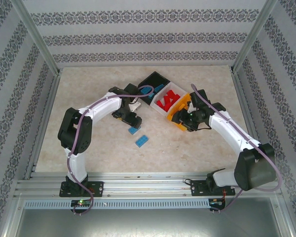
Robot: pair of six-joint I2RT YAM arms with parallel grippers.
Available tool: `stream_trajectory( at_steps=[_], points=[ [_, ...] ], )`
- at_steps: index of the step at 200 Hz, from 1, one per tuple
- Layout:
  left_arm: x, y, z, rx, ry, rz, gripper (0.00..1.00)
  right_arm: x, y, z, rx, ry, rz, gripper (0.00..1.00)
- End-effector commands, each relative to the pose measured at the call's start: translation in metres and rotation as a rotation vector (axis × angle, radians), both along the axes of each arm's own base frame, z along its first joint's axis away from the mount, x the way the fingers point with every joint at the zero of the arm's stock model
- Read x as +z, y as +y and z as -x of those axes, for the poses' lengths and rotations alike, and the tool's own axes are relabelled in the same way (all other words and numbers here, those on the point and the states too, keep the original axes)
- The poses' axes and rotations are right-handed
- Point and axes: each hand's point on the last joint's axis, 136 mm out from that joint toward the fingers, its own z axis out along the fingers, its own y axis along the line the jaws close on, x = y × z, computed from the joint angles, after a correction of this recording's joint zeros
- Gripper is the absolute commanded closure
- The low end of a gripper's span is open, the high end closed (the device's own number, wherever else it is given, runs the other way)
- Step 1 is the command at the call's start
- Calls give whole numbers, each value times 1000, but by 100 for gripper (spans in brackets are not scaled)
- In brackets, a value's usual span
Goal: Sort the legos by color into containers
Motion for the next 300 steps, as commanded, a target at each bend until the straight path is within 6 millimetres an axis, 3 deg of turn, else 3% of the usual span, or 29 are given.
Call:
stream_trajectory(
  at_steps=[1,59,119,166,195,221,252,300],
  points=[
    [-6,-1,0,-24,-2,-18,11,2,-4,6,-3,-13,-4,46],
    [-15,-11,3,-40,7,-23,15,2,-6,8,-3,-6,2,46],
    [-46,-18,10,-65,45,-76,22,1,-8,11,-9,-5,2,46],
    [-67,-16,11,-60,85,-110,39,2,-9,11,-16,-7,4,46],
    [-70,-14,12,-53,90,-122,51,3,-10,11,-18,-9,6,46],
    [-61,-15,10,-30,83,-105,59,2,-10,12,-24,-8,5,46],
    [-38,-19,-2,117,71,8,60,0,-10,11,-25,1,3,46],
    [20,-26,-53,590,76,457,61,0,-10,10,-29,2,3,46]
  ],
)
